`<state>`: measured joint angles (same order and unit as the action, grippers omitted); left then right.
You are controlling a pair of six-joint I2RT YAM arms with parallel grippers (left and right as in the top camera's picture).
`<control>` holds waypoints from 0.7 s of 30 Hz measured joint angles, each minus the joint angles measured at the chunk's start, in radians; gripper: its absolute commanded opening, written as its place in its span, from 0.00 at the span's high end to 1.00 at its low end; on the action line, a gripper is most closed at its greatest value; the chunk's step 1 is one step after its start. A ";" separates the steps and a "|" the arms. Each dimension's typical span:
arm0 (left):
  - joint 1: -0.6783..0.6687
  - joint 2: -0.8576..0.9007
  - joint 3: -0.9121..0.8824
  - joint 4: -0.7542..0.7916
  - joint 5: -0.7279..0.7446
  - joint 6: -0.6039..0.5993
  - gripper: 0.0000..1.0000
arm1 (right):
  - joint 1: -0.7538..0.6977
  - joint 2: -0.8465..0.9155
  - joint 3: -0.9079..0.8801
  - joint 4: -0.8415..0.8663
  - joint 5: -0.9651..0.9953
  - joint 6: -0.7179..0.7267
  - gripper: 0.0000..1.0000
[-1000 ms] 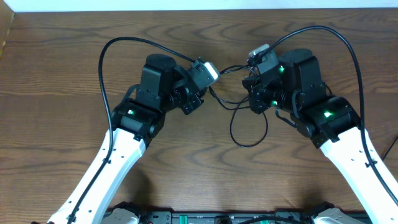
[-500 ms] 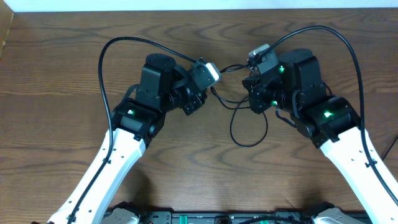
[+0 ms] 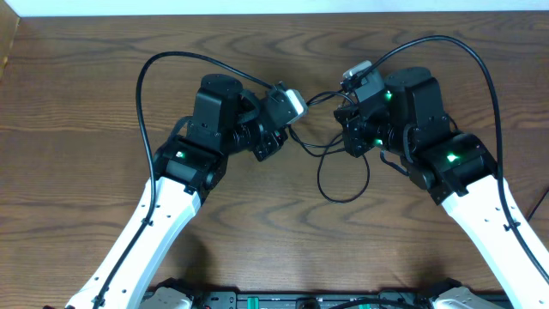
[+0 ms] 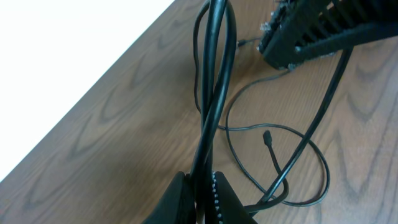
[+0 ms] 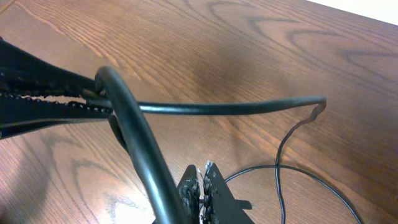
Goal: Untangle cables
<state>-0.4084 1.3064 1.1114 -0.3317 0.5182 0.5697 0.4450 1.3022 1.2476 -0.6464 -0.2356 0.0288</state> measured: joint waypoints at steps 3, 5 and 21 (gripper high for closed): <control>0.000 0.000 0.000 -0.021 0.002 0.000 0.93 | 0.000 0.000 0.000 0.000 0.000 0.000 0.99; 0.000 0.000 0.000 -0.049 0.005 0.000 0.93 | 0.000 0.000 0.000 0.000 0.000 0.000 0.99; -0.007 -0.022 0.012 -0.358 0.051 0.000 0.93 | -0.049 0.000 -0.005 0.021 0.365 0.048 0.99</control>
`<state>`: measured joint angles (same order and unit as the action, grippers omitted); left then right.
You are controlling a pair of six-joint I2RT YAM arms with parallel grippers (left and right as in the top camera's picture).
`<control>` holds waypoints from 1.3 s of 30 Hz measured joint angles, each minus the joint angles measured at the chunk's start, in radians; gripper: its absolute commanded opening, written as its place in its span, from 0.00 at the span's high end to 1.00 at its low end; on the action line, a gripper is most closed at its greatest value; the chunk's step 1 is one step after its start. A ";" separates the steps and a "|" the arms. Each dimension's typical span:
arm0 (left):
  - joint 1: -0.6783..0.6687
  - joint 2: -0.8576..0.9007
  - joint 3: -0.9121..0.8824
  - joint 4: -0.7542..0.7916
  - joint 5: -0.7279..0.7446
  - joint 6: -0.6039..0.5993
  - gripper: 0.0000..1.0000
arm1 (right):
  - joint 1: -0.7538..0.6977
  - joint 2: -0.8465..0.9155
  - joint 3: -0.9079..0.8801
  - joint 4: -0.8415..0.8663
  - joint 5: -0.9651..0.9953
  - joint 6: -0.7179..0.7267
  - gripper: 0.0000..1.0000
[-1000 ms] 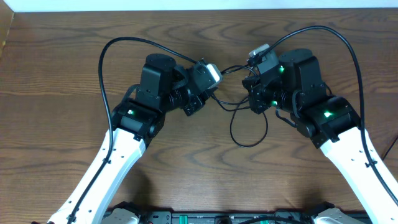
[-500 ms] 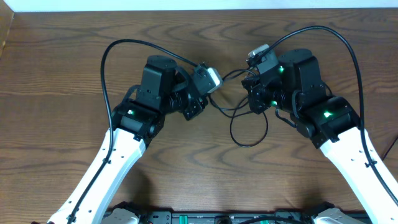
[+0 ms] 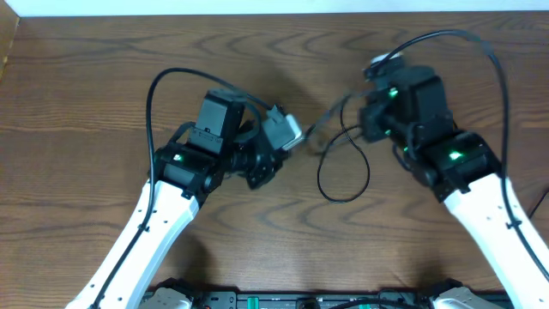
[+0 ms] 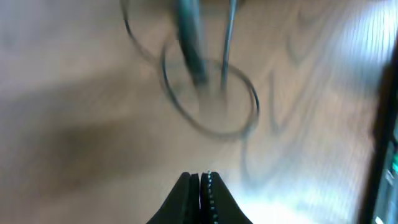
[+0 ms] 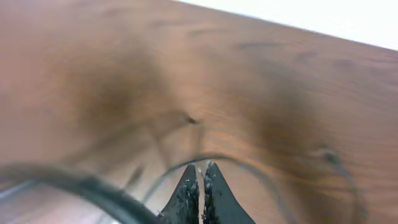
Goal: Untangle cables
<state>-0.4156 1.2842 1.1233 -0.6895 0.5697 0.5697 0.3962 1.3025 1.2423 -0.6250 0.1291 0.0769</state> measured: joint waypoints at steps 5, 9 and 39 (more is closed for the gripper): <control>0.007 -0.027 -0.004 -0.067 -0.067 0.000 0.92 | -0.130 -0.001 0.000 0.005 0.087 0.037 0.99; 0.007 -0.075 -0.004 -0.065 -0.105 0.000 0.91 | -0.162 -0.001 0.000 0.005 0.058 0.049 0.99; 0.007 0.055 -0.004 0.242 -0.131 0.003 0.55 | -0.111 -0.014 0.000 0.077 -0.620 -0.063 0.99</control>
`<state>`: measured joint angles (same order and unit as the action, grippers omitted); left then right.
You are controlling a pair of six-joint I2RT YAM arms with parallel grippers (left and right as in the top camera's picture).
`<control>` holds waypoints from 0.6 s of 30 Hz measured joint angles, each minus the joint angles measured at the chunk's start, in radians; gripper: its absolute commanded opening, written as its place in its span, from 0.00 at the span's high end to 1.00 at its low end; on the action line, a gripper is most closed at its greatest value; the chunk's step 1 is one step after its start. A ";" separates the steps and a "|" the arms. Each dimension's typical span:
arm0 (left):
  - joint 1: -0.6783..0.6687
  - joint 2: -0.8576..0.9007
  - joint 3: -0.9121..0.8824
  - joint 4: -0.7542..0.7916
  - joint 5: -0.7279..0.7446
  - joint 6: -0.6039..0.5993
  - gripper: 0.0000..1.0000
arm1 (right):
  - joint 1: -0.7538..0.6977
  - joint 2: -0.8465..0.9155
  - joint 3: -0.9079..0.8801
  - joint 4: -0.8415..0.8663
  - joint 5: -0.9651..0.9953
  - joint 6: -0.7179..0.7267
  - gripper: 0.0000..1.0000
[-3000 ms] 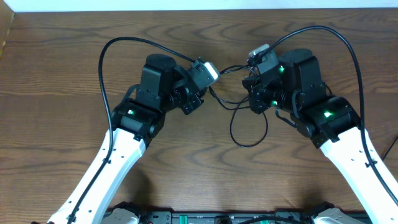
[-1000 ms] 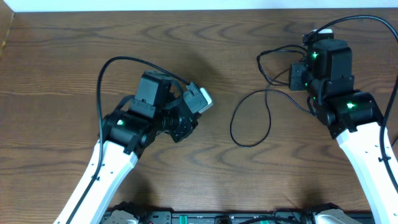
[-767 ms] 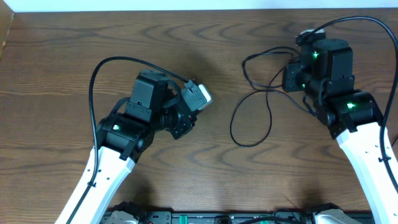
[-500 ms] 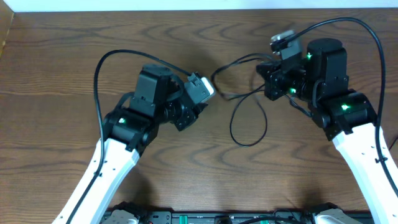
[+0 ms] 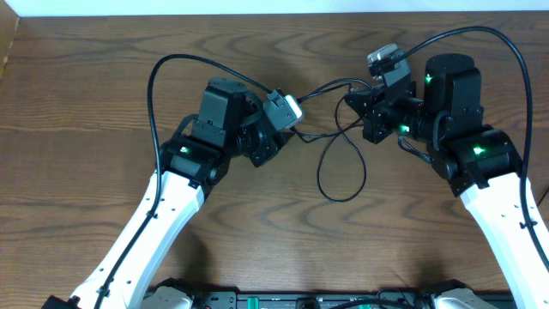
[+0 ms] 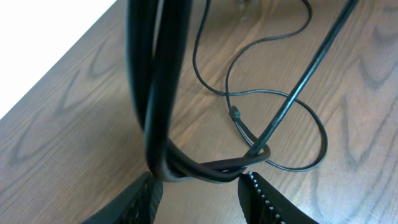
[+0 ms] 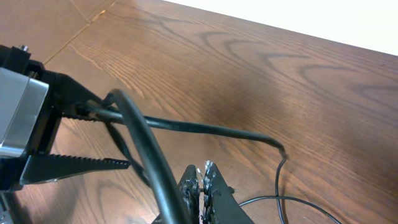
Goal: Untangle cables
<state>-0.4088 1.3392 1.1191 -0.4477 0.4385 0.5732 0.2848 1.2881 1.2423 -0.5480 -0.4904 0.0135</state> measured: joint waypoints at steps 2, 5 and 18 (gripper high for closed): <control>0.000 0.001 0.000 0.010 0.000 0.000 0.55 | 0.000 0.000 0.000 0.000 -0.005 0.000 0.99; 0.000 0.001 0.000 0.026 0.000 0.000 0.55 | 0.000 0.000 0.000 -0.001 -0.010 0.000 0.99; 0.000 0.001 0.000 0.059 0.083 -0.003 0.92 | 0.000 0.000 0.000 -0.015 -0.011 0.000 0.99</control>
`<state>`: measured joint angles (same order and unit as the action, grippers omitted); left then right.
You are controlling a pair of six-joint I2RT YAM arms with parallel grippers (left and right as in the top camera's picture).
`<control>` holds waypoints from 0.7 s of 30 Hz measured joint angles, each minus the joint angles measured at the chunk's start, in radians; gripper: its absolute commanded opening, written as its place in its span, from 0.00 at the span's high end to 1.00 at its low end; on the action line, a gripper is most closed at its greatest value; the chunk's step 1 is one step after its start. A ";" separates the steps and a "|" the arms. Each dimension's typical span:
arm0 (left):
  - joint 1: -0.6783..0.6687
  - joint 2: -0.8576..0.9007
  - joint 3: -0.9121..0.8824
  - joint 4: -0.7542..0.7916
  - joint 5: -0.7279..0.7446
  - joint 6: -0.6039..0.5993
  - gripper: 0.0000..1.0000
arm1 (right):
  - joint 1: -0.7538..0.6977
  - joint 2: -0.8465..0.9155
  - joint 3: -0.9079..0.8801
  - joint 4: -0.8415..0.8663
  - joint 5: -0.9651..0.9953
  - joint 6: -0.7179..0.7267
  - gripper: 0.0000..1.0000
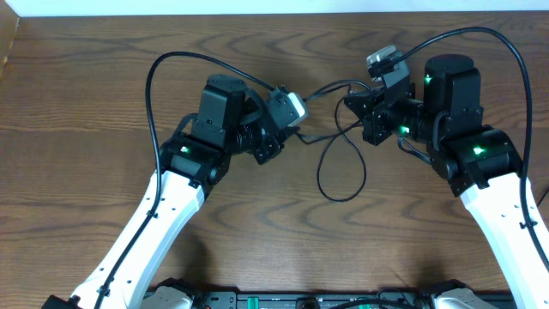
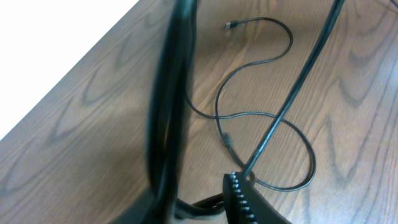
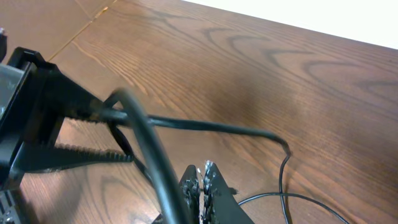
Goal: Untangle cables
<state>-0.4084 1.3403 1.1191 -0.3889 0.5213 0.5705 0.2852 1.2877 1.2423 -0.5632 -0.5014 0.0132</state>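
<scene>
A thin black cable (image 1: pixel 341 172) lies in loops on the wooden table between the arms; its loop (image 2: pixel 273 152) and a free plug end (image 2: pixel 230 25) show in the left wrist view. My left gripper (image 1: pixel 279 137) is open (image 2: pixel 193 200), and a thick-looking, blurred stretch of black cable (image 2: pixel 171 106) hangs across the gap between its fingers. My right gripper (image 1: pixel 353 118) is shut (image 3: pixel 202 177) on the cable, a strand of which (image 3: pixel 205 126) runs from it to the left gripper.
Each arm's own black supply cable (image 1: pixel 184 60) arcs above its wrist. The table's far edge (image 3: pixel 298 25) meets a white surface. Bare wood (image 1: pixel 283 232) lies in front of the loops.
My left gripper has shifted slightly and stays open with the cable across its gap; its view now takes in the cable's plug end. The right gripper has not moved.
Both grippers were shut on the cable, close together. Then the arms were farther apart, with their wrist views blurred. Later the left gripper stood open with cable looped between its fingers and the right, still shut, was farther right. That holds now.
</scene>
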 measured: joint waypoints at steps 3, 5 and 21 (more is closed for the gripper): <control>0.000 0.000 0.000 0.002 0.005 0.002 0.93 | 0.000 0.000 0.000 -0.002 0.000 0.000 0.99; 0.000 0.000 0.000 -0.001 0.008 0.001 0.93 | 0.001 0.000 0.000 -0.002 0.005 0.000 0.99; -0.020 -0.010 0.009 -0.168 0.092 0.002 0.92 | 0.042 0.000 -0.003 -0.088 0.512 0.117 0.99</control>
<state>-0.4282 1.3304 1.1282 -0.5571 0.6132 0.5724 0.3271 1.2881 1.2396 -0.6514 0.0101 0.1307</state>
